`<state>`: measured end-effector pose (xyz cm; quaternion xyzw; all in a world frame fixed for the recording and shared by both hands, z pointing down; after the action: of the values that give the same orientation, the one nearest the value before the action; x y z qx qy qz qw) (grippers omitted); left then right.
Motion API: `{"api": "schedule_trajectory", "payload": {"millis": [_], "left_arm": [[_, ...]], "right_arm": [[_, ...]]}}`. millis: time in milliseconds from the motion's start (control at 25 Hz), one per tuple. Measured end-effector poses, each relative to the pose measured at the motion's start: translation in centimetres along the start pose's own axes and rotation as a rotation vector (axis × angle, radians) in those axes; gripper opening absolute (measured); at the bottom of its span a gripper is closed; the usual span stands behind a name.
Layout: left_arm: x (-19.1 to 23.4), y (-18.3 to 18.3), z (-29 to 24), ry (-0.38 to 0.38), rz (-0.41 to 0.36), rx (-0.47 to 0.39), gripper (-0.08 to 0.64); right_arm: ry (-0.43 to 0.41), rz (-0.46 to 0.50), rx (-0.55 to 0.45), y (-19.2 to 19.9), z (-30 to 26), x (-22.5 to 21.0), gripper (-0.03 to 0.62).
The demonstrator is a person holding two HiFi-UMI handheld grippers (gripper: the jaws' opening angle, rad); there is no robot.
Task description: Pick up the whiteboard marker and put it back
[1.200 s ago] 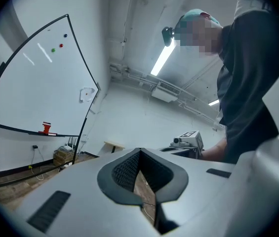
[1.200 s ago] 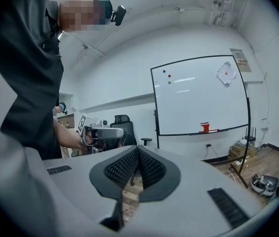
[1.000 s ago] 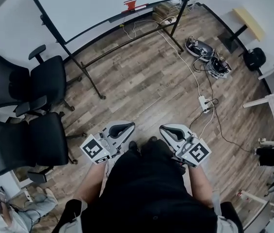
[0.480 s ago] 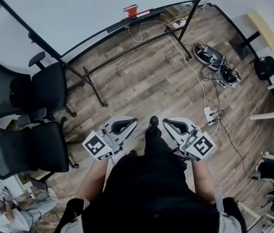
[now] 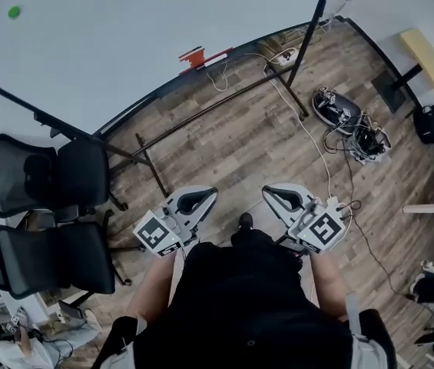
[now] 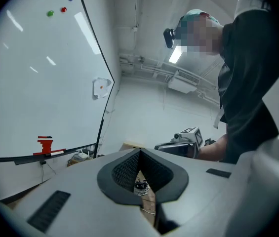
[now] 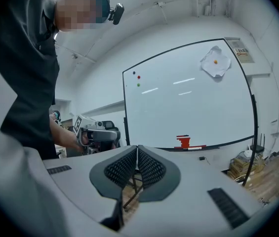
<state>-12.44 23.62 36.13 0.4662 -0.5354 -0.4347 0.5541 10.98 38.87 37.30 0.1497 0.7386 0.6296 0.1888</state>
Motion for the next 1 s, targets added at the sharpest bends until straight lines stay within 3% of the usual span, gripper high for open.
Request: {"api": "schedule_trajectory", "payload": {"millis": [520, 720, 1000], "left_arm": [[7.9, -1.2, -6.2, -0.076, 0.007, -0.007, 0.006], [13.8, -1.6, -8.0, -0.063, 0.012, -0.023, 0.006], [22.6, -4.0, -10.4, -0.034, 0.021, -0.042, 0.006]], "right_arm": [[-0.090, 0.022, 0.008, -1.6, -5.9, -10.9, 0.020], [-0.060, 0.040, 0.073, -1.5, -9.1, -15.1, 0.020], [-0.040, 0.055, 0.059, -4.4, -15.2, -20.5, 0.020]]}}
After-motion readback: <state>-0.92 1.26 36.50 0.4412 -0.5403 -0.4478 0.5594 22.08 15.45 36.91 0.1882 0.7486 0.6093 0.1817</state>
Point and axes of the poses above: the fingertips, and each gripper's own axes: z backward along the fingers, x to its left, y out of its underside, the point moved 10 cm from there along z, backward along the fingers, and after that the axes turned 1 degree about x, right-handed, at the moved point
